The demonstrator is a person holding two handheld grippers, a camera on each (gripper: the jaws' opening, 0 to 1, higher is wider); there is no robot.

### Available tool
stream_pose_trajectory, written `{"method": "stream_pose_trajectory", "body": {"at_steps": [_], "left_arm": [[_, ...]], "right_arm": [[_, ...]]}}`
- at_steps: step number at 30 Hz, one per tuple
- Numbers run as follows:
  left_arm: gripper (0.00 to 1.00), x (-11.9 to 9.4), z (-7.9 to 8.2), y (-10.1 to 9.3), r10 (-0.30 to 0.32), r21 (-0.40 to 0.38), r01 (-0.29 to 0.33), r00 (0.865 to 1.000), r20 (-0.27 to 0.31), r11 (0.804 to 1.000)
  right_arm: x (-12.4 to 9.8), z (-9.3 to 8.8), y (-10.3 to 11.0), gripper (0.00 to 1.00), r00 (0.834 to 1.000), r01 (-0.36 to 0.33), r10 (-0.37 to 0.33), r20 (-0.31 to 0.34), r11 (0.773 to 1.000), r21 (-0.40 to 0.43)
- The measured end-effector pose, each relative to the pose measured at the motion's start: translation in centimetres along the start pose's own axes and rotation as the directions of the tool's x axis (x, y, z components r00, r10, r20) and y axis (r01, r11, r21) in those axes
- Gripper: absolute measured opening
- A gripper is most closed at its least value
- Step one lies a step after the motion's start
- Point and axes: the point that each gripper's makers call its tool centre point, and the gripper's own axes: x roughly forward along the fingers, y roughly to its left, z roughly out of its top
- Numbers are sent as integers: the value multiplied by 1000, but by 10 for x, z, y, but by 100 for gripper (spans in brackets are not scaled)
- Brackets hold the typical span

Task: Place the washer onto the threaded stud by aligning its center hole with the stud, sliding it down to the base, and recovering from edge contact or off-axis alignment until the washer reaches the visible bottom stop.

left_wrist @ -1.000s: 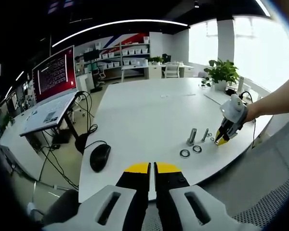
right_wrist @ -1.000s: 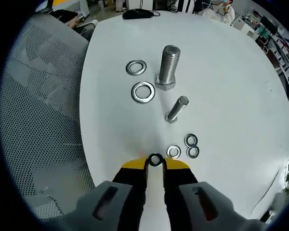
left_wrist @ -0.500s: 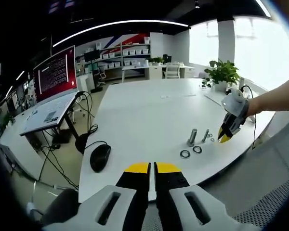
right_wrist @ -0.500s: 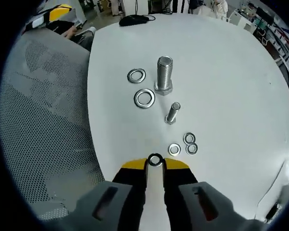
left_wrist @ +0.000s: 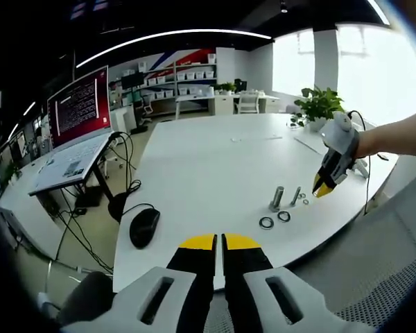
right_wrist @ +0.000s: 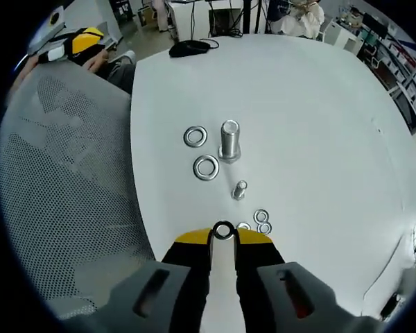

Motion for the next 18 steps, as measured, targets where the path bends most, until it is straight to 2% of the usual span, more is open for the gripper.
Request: {"method": "stream_pose_trajectory", "body": {"at_steps": [4,12,18], "left_arm": [[0,0,0,0,0,-3,0,1000,0,1000],[0,0,0,1,2,-9,-2,1000,3,1000],[0,0,1,2,4,-13,-4,1000,5,1000]], "right_arm": [[-1,11,-1,14,1000,17,-17,20,1000,-16],[-2,26,-15,14,993,94,-93,69,995,-23],[-4,34,-19,14,991,103,-102,92,995,-14]]}}
